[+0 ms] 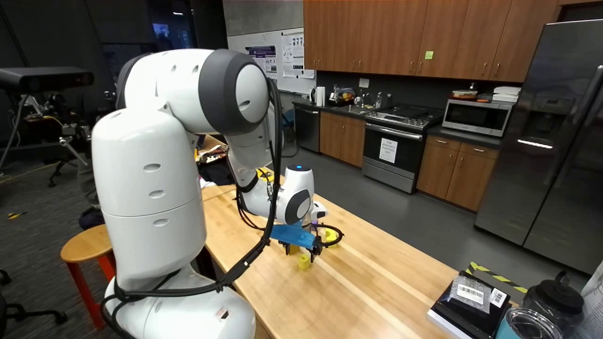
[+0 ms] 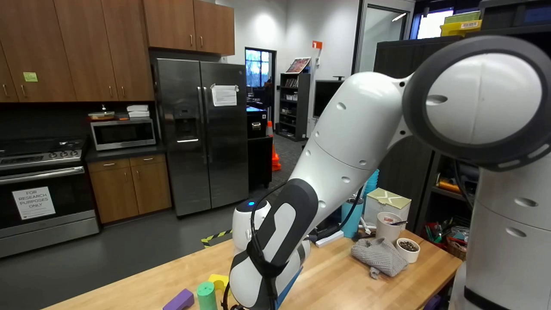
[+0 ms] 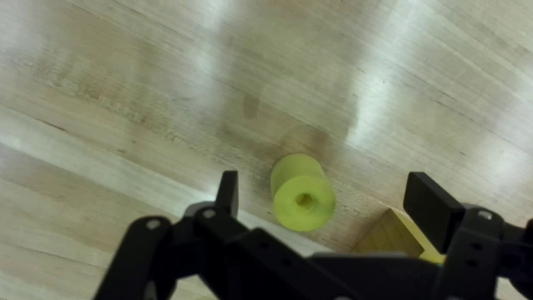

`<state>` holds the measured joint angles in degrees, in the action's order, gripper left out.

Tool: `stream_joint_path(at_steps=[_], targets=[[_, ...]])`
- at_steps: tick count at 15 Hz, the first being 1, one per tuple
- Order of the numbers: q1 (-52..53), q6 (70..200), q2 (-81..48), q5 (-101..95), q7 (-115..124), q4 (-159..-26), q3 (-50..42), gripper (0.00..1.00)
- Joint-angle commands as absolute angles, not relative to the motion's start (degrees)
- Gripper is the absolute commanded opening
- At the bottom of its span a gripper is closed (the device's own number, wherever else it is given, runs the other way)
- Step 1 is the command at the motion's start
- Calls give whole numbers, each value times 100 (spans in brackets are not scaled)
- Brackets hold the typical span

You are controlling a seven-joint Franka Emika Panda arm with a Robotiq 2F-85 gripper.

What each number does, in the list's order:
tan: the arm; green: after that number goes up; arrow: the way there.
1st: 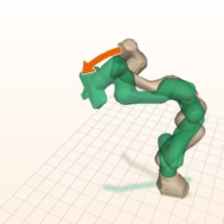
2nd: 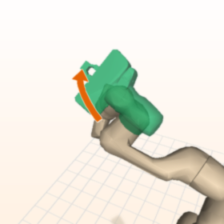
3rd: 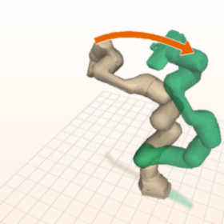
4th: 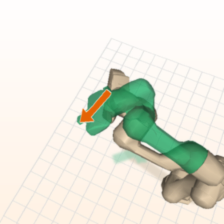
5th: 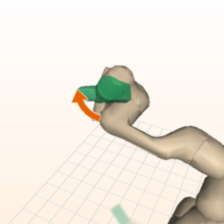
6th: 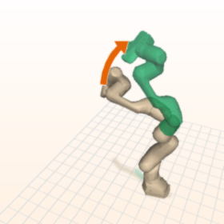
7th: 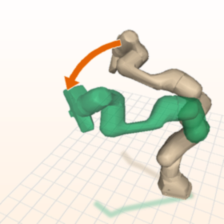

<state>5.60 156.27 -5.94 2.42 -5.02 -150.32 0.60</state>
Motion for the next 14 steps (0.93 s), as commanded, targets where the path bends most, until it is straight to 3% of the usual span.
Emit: stream_joint_path(at_steps=[1, 14], targets=[[447, 15697, -716, 75, -350, -14931, 118, 100], [437, 15756, -1056, 92, -392, -14635, 118, 100]])
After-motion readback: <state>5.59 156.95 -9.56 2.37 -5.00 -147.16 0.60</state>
